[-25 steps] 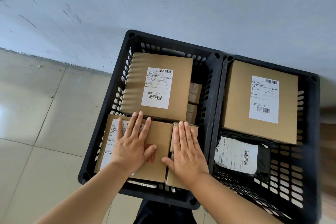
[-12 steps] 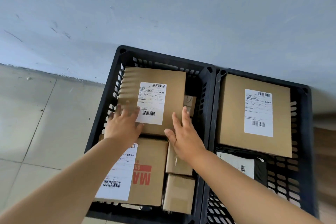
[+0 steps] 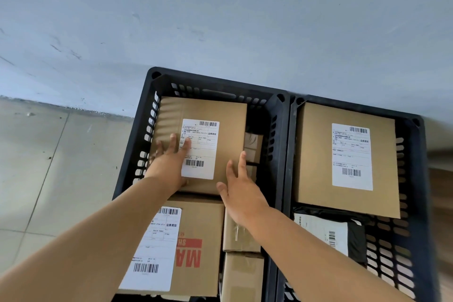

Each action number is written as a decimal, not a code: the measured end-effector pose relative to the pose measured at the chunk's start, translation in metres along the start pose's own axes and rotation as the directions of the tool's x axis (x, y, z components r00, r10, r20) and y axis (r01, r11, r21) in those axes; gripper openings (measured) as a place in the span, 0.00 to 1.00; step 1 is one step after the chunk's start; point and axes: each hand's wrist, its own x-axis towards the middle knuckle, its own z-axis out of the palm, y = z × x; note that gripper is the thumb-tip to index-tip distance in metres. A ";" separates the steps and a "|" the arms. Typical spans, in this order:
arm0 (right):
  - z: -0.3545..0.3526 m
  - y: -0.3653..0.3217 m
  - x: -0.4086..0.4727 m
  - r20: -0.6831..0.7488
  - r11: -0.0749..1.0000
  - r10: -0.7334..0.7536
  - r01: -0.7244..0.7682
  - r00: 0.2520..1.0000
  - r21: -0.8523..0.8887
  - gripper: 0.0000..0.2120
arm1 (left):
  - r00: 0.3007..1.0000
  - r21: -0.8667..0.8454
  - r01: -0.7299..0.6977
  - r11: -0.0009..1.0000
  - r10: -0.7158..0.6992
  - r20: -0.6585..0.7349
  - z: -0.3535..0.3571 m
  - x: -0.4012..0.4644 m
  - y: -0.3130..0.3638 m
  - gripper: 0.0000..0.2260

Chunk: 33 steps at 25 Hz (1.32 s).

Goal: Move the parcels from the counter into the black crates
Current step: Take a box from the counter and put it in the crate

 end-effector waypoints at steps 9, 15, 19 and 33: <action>-0.020 0.033 -0.025 -0.300 0.982 -0.181 0.191 0.937 0.003 0.23 | 0.997 0.056 0.063 0.996 -0.061 -0.048 0.000 -0.008 0.011 0.46; -0.019 0.100 -0.086 -0.450 0.996 0.054 -0.019 0.892 0.082 0.23 | 0.966 0.121 -0.081 0.989 0.107 -0.234 0.010 -0.051 0.049 0.31; -0.020 0.143 -0.130 -0.305 0.965 0.229 -0.256 0.924 -0.052 0.27 | 0.902 0.128 -0.325 0.937 0.348 -0.256 0.020 -0.096 0.102 0.29; -0.030 0.206 -0.132 -0.166 0.953 0.187 -0.220 0.968 -0.207 0.28 | 0.813 0.467 -0.460 0.755 0.570 -0.119 0.089 -0.126 0.222 0.30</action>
